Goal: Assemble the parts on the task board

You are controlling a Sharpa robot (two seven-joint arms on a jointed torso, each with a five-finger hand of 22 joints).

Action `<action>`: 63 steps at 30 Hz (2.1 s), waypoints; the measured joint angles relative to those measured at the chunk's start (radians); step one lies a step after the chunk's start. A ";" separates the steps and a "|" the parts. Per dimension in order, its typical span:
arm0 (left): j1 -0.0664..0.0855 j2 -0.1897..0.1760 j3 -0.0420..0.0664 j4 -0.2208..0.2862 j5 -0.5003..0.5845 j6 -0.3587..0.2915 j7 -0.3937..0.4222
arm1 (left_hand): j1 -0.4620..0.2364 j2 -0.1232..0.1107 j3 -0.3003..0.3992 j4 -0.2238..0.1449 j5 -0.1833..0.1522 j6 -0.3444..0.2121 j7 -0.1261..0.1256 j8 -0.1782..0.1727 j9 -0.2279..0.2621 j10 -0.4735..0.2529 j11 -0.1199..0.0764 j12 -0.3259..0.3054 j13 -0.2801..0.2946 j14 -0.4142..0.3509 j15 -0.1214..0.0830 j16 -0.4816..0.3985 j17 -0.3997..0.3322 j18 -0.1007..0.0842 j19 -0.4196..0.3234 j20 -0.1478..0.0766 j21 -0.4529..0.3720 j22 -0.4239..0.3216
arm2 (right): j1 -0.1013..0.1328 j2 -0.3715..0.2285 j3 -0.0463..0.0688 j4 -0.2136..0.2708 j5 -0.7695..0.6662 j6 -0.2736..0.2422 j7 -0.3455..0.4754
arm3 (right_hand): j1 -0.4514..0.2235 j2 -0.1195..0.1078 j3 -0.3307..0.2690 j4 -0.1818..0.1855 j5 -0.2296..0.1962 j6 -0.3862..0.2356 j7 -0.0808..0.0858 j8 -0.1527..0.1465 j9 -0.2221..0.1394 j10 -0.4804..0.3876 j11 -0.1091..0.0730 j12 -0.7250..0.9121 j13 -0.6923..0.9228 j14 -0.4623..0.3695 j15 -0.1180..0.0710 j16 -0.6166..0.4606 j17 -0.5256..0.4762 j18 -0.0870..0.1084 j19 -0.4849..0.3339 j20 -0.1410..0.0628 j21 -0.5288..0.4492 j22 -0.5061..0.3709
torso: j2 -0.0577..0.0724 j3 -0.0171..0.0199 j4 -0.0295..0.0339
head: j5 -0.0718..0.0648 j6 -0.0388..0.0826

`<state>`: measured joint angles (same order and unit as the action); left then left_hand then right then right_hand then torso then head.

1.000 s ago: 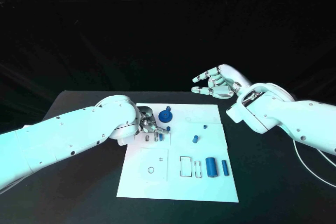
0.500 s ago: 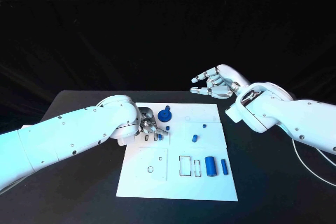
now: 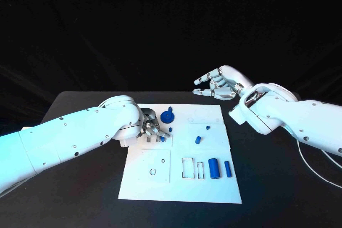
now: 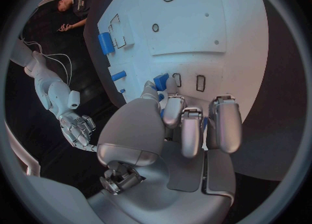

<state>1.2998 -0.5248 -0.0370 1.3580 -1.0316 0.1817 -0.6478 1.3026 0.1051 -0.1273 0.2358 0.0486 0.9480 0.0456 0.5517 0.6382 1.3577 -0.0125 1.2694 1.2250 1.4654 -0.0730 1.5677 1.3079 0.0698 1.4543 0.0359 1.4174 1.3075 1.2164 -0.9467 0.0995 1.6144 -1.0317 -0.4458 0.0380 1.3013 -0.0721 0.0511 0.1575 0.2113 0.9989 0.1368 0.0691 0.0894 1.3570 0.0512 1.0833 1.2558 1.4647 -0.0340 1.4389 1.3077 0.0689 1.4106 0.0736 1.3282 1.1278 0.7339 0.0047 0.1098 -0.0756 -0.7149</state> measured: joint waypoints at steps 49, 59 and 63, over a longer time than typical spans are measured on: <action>-0.016 -0.087 0.000 0.081 0.063 -0.108 0.004 | -0.069 -0.232 0.689 -0.017 0.074 -0.046 0.011 0.006 0.123 -0.001 -0.009 -0.038 -0.014 0.002 -0.005 0.000 0.000 -0.015 0.004 -0.004 0.012 0.000 | -0.020 0.001 -0.001 -0.009 0.009 -0.013 0.029 | 0.015 0.014 -0.014 0.000 0.085 0.003 -0.003 0.000 0.003 -0.004 -0.004 -0.012 -0.012 0.000 0.000 -0.015 0.000 0.000 0.000 0.000 -0.008 -0.010 | 0.000 0.0008 0.0024 | 0.001 0.003; -0.031 -0.081 -0.001 0.078 0.031 -0.126 0.003 | -0.084 -0.238 0.709 -0.036 0.075 -0.045 0.011 0.006 0.125 0.002 -0.006 -0.034 -0.012 0.002 -0.005 0.000 -0.001 -0.015 0.004 -0.004 0.012 0.000 | -0.020 -0.002 -0.001 -0.001 0.015 -0.027 0.038 | 0.015 0.014 -0.014 0.000 0.085 0.003 -0.003 0.000 0.003 -0.004 -0.004 -0.012 -0.013 0.000 0.000 -0.015 0.000 0.000 0.000 0.000 -0.012 -0.012 | 0.001 0.0001 -0.0001 | 0.005 -0.002; -0.032 -0.081 -0.001 0.079 0.019 -0.128 0.002 | -0.085 -0.240 0.712 -0.034 0.075 -0.044 0.012 0.006 0.126 0.002 -0.006 -0.034 -0.012 0.002 -0.005 0.000 -0.001 -0.015 0.004 -0.004 0.012 0.000 | -0.020 -0.002 -0.001 -0.001 0.017 -0.029 0.039 | 0.015 0.014 -0.014 0.000 0.085 0.003 -0.003 0.000 0.003 -0.004 -0.004 -0.012 -0.013 0.000 0.000 -0.015 0.000 0.000 0.000 0.000 -0.012 -0.012 | 0.001 0.0000 -0.0001 | 0.005 -0.002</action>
<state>1.2680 -0.6058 -0.0377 1.4366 -1.0125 0.0534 -0.6456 1.2173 -0.1345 0.5851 0.2014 0.1236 0.9040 0.0581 0.5581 0.7638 1.3597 -0.0180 1.2355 1.2129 1.4670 -0.0779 1.5677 1.3073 0.0546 1.4580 0.0324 1.4290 1.3074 1.1961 -0.9487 0.0982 1.6131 -1.0143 -0.4749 0.0772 1.3161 -0.0581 0.0373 0.1574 0.2963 1.0023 0.1335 0.0691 0.0925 1.3533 0.0475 1.0717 1.2425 1.4647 -0.0340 1.4235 1.3080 0.0688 1.4106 0.0736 1.3160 1.1161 0.7347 0.0047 0.1097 -0.0710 -0.7165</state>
